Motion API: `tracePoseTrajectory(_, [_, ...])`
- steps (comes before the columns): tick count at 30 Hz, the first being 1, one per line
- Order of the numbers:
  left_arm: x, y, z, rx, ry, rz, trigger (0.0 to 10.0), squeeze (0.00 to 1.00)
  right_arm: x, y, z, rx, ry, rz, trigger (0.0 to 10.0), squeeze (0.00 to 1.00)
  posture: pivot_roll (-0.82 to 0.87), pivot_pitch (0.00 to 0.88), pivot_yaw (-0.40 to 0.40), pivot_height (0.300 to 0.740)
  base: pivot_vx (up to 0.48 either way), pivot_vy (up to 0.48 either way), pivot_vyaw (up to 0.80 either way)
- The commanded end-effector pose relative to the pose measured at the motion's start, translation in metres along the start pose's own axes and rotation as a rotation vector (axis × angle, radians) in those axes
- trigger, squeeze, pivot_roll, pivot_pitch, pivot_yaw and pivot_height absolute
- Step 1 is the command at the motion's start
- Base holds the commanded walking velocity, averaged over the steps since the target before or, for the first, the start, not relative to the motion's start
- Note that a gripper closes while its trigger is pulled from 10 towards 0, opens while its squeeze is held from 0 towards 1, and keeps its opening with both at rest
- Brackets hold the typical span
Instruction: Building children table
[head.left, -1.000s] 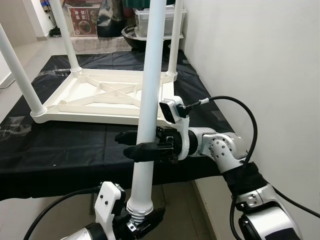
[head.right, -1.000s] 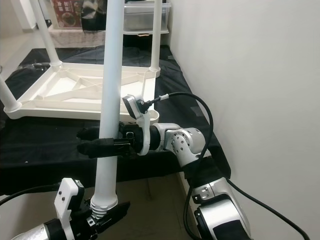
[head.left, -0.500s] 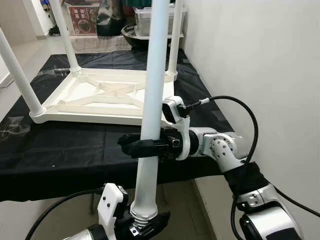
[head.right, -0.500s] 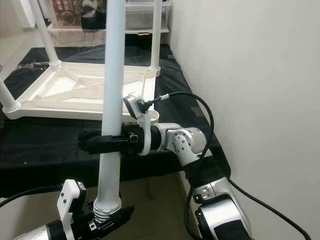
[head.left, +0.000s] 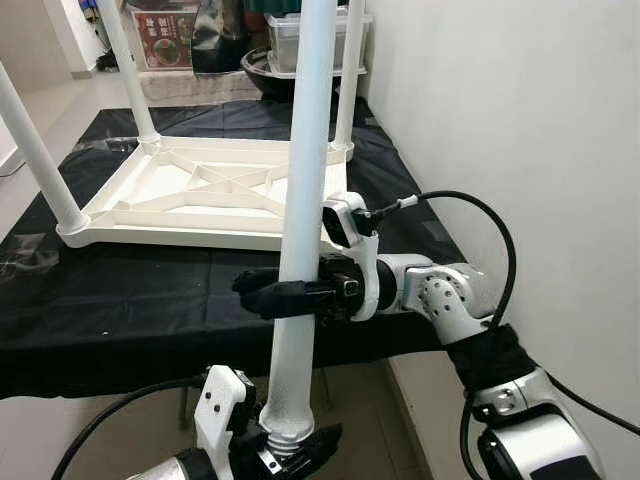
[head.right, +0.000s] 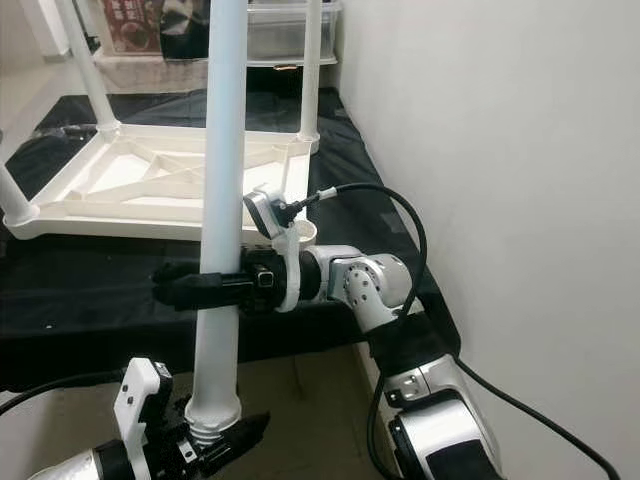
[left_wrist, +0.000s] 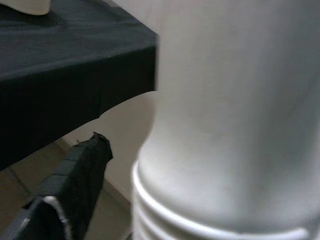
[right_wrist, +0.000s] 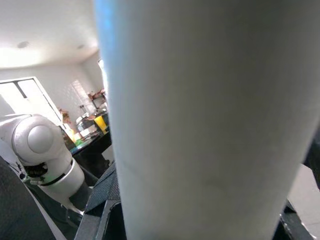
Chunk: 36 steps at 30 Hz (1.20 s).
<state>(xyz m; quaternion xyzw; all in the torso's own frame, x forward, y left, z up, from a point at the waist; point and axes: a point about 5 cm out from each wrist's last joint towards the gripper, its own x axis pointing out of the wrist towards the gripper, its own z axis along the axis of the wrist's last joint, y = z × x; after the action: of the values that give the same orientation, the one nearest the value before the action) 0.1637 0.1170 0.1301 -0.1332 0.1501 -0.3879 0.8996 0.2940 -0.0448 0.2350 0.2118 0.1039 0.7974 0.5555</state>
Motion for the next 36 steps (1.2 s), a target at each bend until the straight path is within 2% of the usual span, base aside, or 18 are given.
tracePoseTrajectory(1, [-0.001,0.004,-0.002,-0.015,0.002,0.025,10.0,1.00,0.004,0.003,0.002,-0.009,0.008,0.035,0.0,0.00,0.03,0.083,-0.011,0.740,0.000,0.000,0.00])
tracePoseTrajectory(4, [-0.003,0.005,-0.001,0.009,-0.005,0.060,10.0,1.00,-0.001,0.001,0.007,-0.029,-0.005,0.009,0.0,0.00,0.03,0.071,-0.010,0.740,0.000,0.000,0.00])
tracePoseTrajectory(5, [-0.003,0.006,-0.001,0.010,-0.006,0.071,10.0,0.00,-0.004,-0.001,0.009,-0.044,-0.012,-0.009,0.0,0.00,0.03,0.065,-0.011,0.740,0.000,0.000,0.00])
tracePoseTrajectory(10, [-0.004,0.006,-0.002,0.006,-0.015,0.091,10.0,0.00,-0.012,-0.006,0.015,-0.080,-0.035,-0.069,0.0,0.00,0.04,0.055,-0.013,0.740,0.000,0.000,0.00])
tracePoseTrajectory(12, [-0.005,0.007,0.000,-0.002,-0.056,0.142,10.0,0.00,-0.026,-0.017,0.028,-0.135,-0.095,-0.218,0.0,0.00,0.04,0.048,-0.015,0.740,0.000,0.000,0.00])
tracePoseTrajectory(13, [-0.005,0.007,0.000,-0.002,-0.056,0.142,10.0,0.00,-0.026,-0.017,0.028,-0.135,-0.095,-0.218,0.0,0.00,0.04,0.048,-0.015,0.740,0.000,0.000,0.00])
tracePoseTrajectory(16, [-0.005,0.014,0.008,0.058,-0.125,0.267,10.0,0.00,-0.050,-0.029,0.048,-0.254,-0.195,-0.470,0.0,0.00,0.04,0.033,-0.017,0.740,0.000,0.000,0.00])
tracePoseTrajectory(18, [-0.005,0.014,0.008,0.058,-0.125,0.267,10.0,0.00,-0.050,-0.029,0.048,-0.254,-0.195,-0.470,0.0,0.00,0.04,0.033,-0.017,0.740,0.000,0.000,0.00])
tracePoseTrajectory(21, [-0.006,0.032,0.028,0.119,-0.229,0.451,10.0,0.00,-0.070,-0.030,0.069,-0.368,-0.307,-0.699,0.0,0.00,0.03,0.021,-0.011,0.740,0.000,0.000,0.00])
tracePoseTrajectory(24, [-0.007,0.037,0.033,0.136,-0.259,0.502,10.0,0.00,-0.074,-0.029,0.074,-0.403,-0.335,-0.761,0.0,0.00,0.03,0.021,-0.011,0.740,0.000,0.000,0.00])
tracePoseTrajectory(25, [-0.008,0.042,0.040,0.159,-0.292,0.553,10.0,0.00,-0.078,-0.028,0.080,-0.453,-0.371,-0.832,0.0,0.00,0.03,0.015,-0.009,0.740,0.000,0.000,0.00])
tracePoseTrajectory(26, [-0.008,0.046,0.046,0.181,-0.323,0.602,10.0,0.00,-0.079,-0.029,0.083,-0.514,-0.379,-0.910,10.0,0.00,0.03,0.011,-0.008,0.740,0.000,0.000,0.00])
tracePoseTrajectory(29, [-0.009,0.050,0.058,0.226,-0.377,0.688,10.0,0.00,-0.080,-0.029,0.084,-0.641,-0.388,-1.049,10.0,0.00,0.03,0.010,-0.007,0.740,0.000,0.000,0.00])
tracePoseTrajectory(31, [-0.009,0.050,0.058,0.226,-0.377,0.688,10.0,0.00,-0.080,-0.029,0.084,-0.641,-0.388,-1.049,10.0,0.00,0.03,0.010,-0.007,0.740,0.000,0.000,0.00])
tracePoseTrajectory(32, [-0.009,0.052,0.062,0.239,-0.400,0.720,10.0,0.00,-0.080,-0.030,0.083,-0.690,-0.395,-1.107,10.0,0.00,0.03,0.010,-0.007,0.740,0.000,0.000,0.00])
tracePoseTrajectory(33, [-0.009,0.052,0.062,0.239,-0.400,0.720,10.0,0.00,-0.080,-0.030,0.083,-0.690,-0.395,-1.107,10.0,0.00,0.03,0.010,-0.007,0.740,0.000,0.000,0.00])
tracePoseTrajectory(34, [-0.009,0.054,0.066,0.259,-0.417,0.753,10.0,0.00,-0.079,-0.031,0.079,-0.717,-0.418,-1.176,10.0,0.00,0.02,0.015,-0.005,0.740,0.000,0.000,0.00])
tracePoseTrajectory(36, [-0.009,0.054,0.066,0.259,-0.417,0.753,10.0,0.00,-0.079,-0.031,0.079,-0.717,-0.418,-1.176,10.0,0.00,0.02,0.015,-0.005,0.740,0.000,0.000,0.00])
